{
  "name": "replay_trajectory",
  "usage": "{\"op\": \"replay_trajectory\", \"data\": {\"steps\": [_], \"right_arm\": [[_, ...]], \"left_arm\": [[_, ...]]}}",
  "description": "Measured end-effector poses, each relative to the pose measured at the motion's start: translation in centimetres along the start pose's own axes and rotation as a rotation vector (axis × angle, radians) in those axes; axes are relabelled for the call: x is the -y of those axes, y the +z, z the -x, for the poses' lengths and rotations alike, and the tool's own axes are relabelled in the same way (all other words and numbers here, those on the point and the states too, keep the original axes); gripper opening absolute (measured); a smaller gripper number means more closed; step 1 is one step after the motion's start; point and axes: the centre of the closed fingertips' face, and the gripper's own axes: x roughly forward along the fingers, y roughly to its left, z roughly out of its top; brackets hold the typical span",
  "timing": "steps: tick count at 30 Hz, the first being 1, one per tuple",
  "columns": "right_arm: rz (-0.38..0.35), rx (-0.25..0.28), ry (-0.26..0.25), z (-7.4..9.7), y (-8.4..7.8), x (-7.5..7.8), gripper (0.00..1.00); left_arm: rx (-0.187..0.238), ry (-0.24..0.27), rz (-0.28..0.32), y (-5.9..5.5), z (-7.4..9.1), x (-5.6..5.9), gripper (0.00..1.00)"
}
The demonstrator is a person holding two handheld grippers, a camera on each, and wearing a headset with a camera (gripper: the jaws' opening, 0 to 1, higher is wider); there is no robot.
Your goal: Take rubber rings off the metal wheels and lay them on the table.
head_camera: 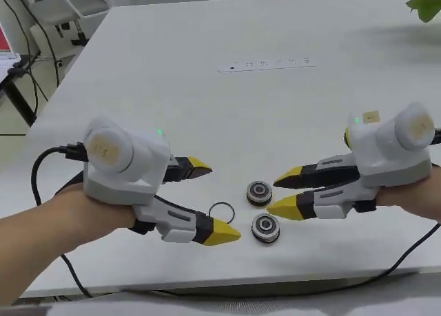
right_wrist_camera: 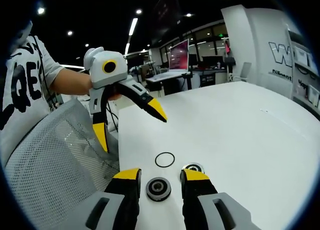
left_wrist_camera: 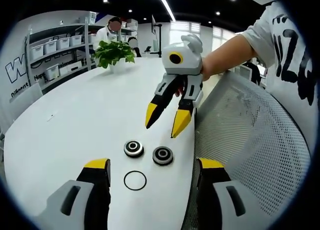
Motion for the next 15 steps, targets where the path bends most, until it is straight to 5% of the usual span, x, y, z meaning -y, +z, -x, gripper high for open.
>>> {"op": "replay_trajectory", "data": {"steps": [15], "right_arm": [[0.04, -0.078, 0.019, -0.4, -2.4, 0.0, 0.31]], "left_arm": [[-0.038, -0.054, -0.004, -0.5, -2.1, 0.6, 0.59]]}}
